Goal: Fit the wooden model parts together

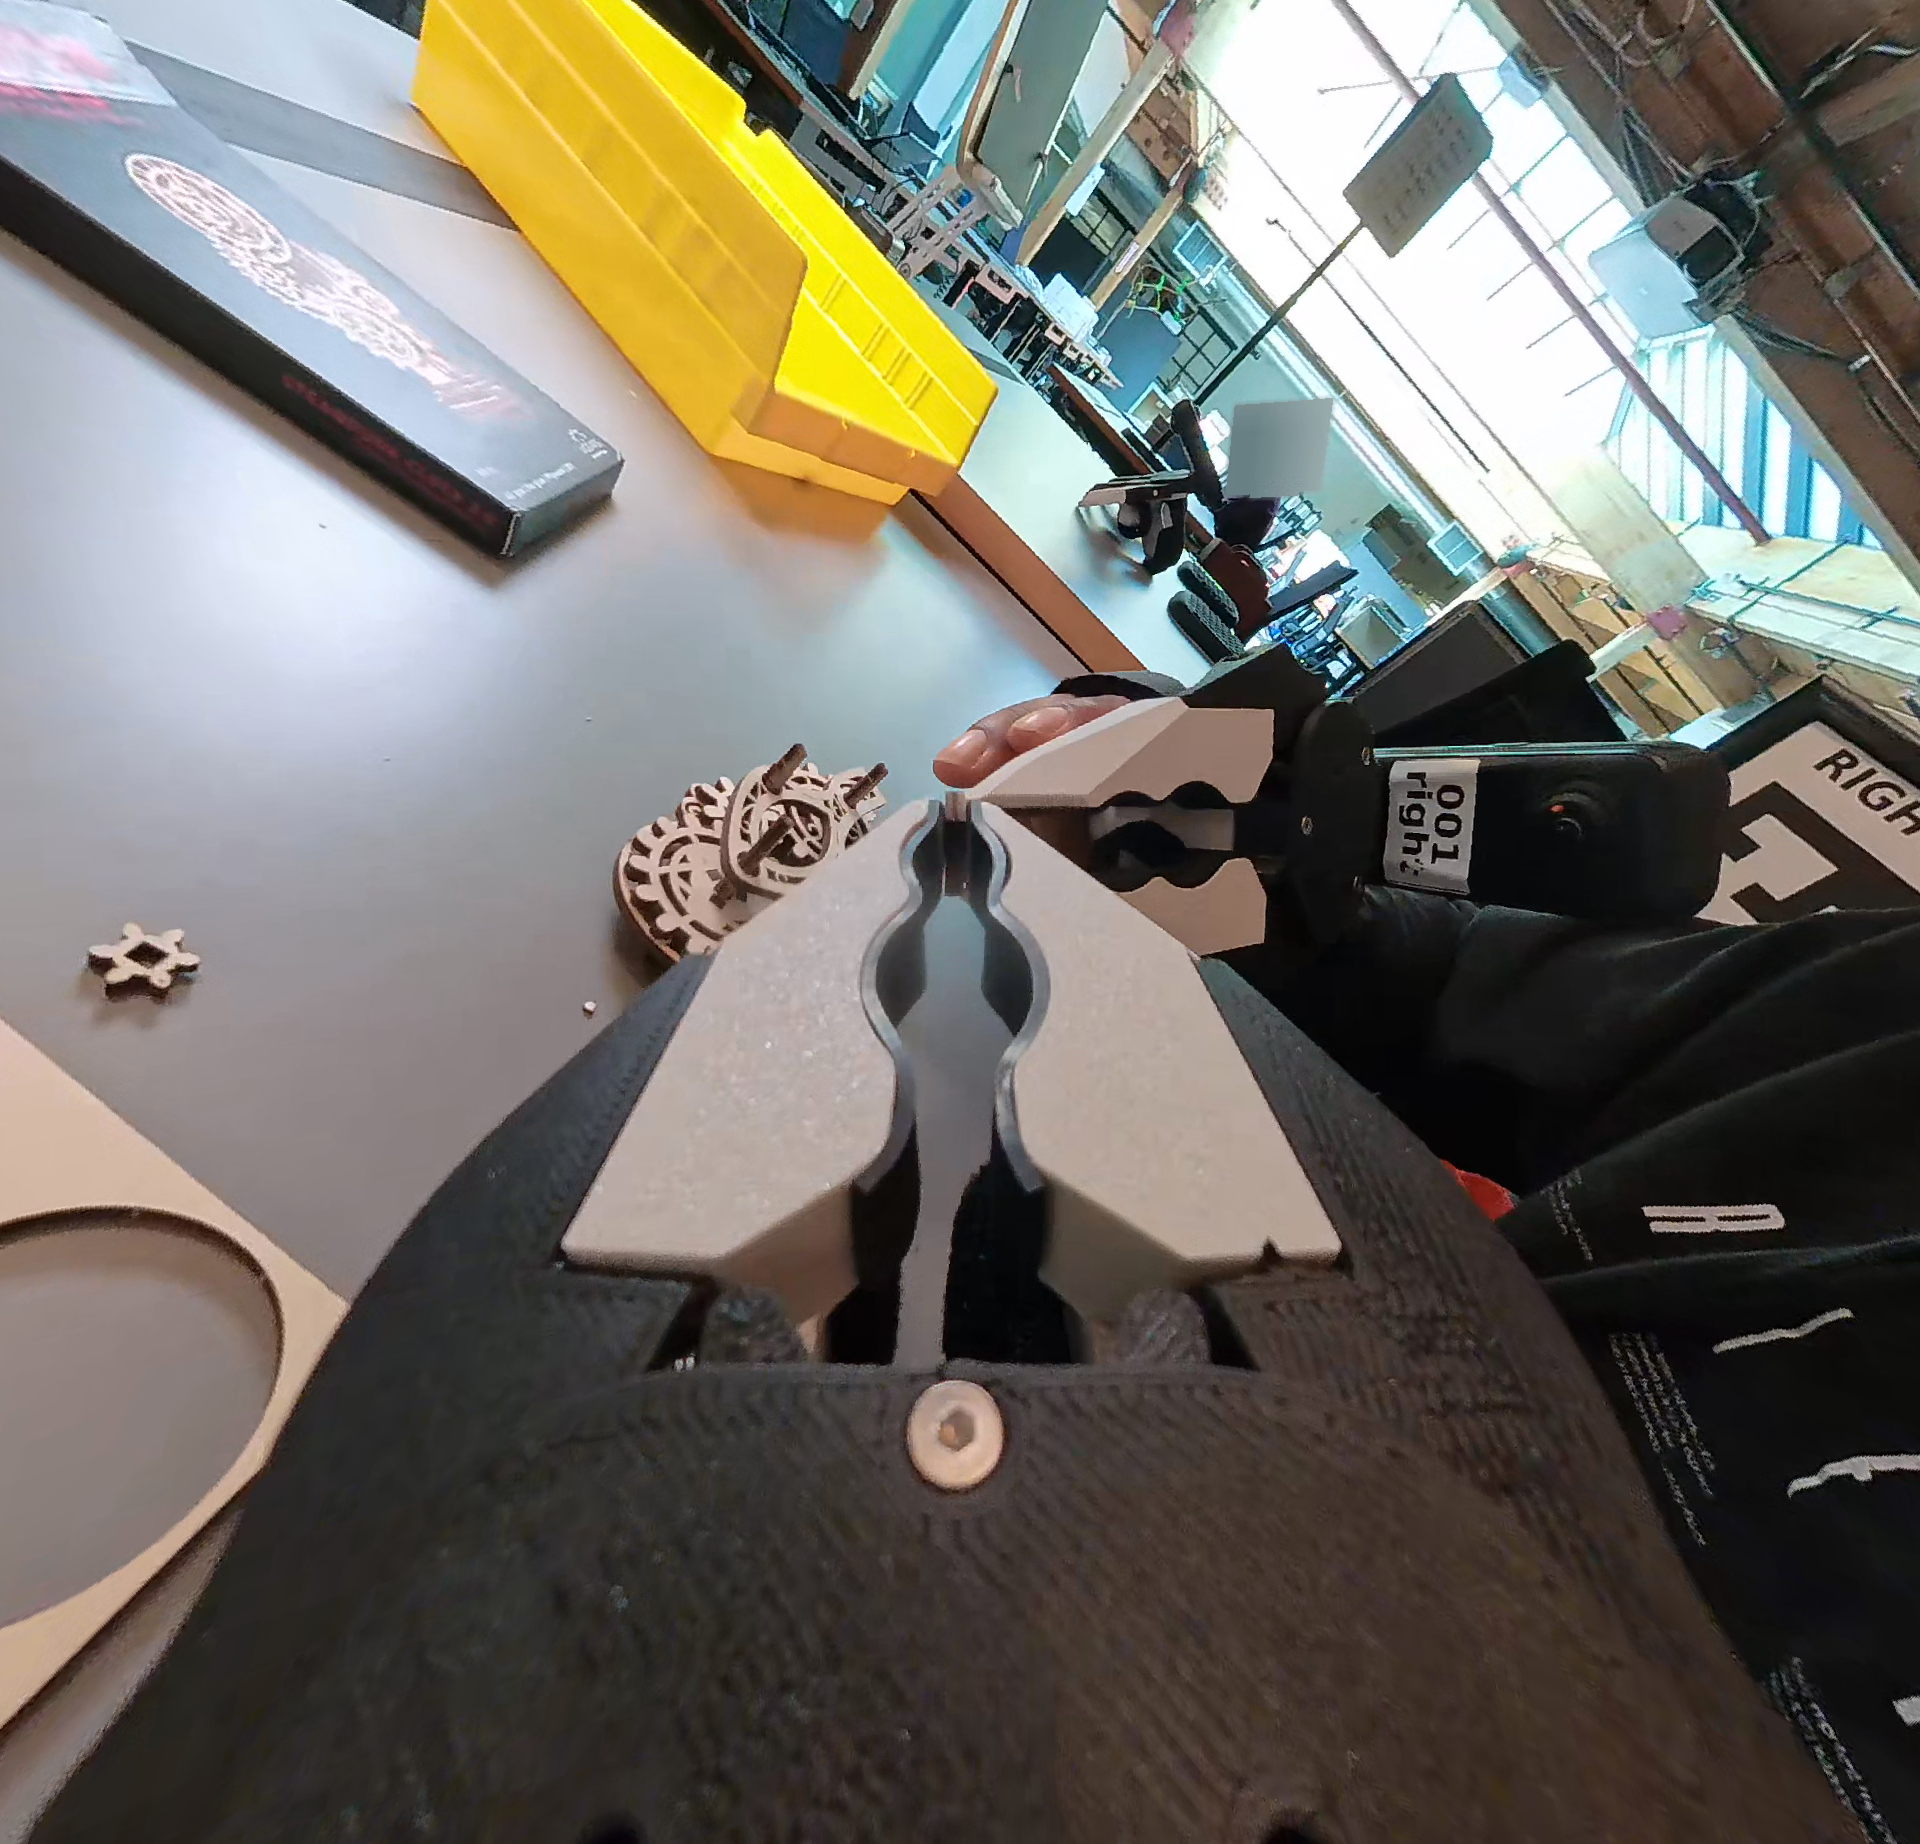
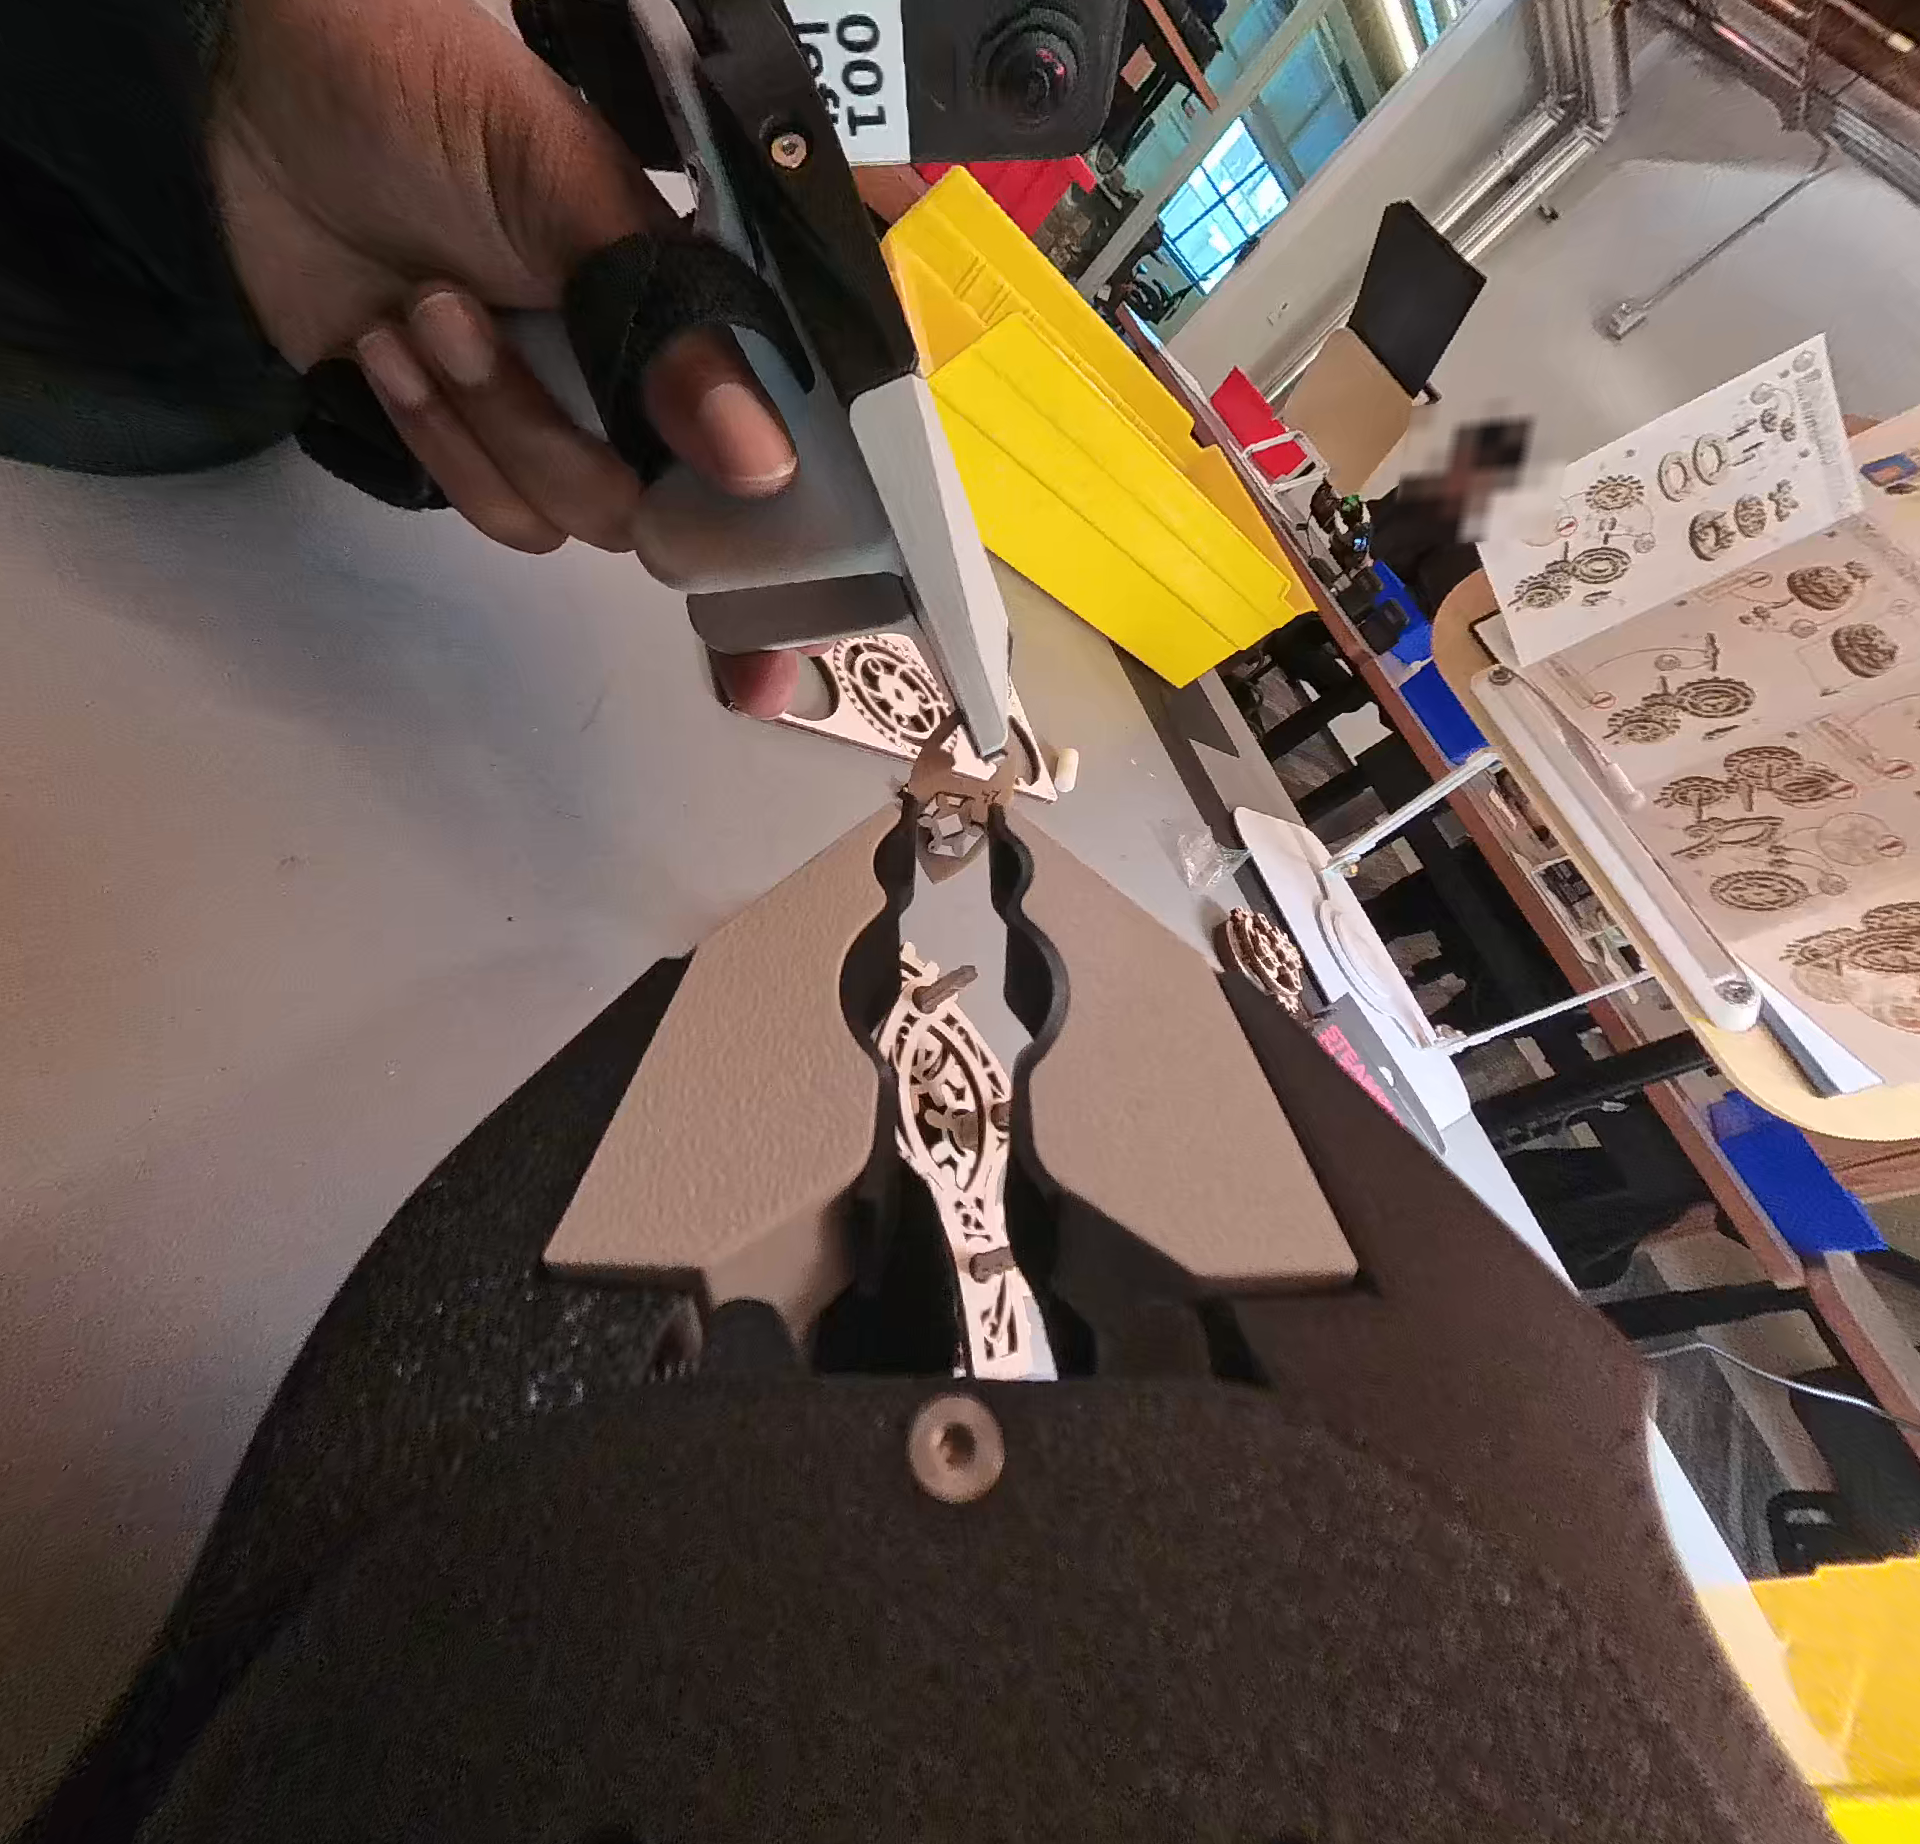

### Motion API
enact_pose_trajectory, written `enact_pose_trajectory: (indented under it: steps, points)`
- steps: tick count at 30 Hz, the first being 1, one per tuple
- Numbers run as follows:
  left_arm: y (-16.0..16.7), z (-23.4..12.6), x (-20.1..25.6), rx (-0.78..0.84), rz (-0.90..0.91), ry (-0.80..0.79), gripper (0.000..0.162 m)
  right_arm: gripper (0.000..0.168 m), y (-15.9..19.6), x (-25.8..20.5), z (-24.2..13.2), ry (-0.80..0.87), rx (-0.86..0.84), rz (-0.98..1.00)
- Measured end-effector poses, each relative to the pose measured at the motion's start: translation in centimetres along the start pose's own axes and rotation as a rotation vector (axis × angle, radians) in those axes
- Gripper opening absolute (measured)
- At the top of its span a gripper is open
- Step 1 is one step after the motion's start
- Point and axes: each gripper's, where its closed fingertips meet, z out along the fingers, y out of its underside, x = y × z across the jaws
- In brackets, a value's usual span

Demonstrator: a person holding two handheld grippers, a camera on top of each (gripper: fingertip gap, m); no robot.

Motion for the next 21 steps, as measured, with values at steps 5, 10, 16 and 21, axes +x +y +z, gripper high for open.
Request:
enact_pose_trajectory:
  steps: [5, 10, 16, 21]
  points:
    - [0.2, 0.0, -0.3, -0.017, 0.025, -0.022, 0.001, 0.008, 0.2, -0.2, 0.1, -0.011, -0.005, -0.018]
    - [0.4, 0.1, -0.6, -0.033, 0.021, -0.024, 0.002, 0.008, 0.3, -0.3, 0.0, -0.054, 0.008, 0.053]
    - [-0.5, -1.0, -0.8, -0.004, 0.064, -0.037, 0.001, 0.0, 0.8, 2.8, -1.3, -0.041, 0.059, 0.319]
    - [-0.6, -0.6, -0.8, 0.004, 0.104, -0.069, 0.001, 0.012, -0.9, 0.9, -0.5, -0.085, 0.082, 0.306]
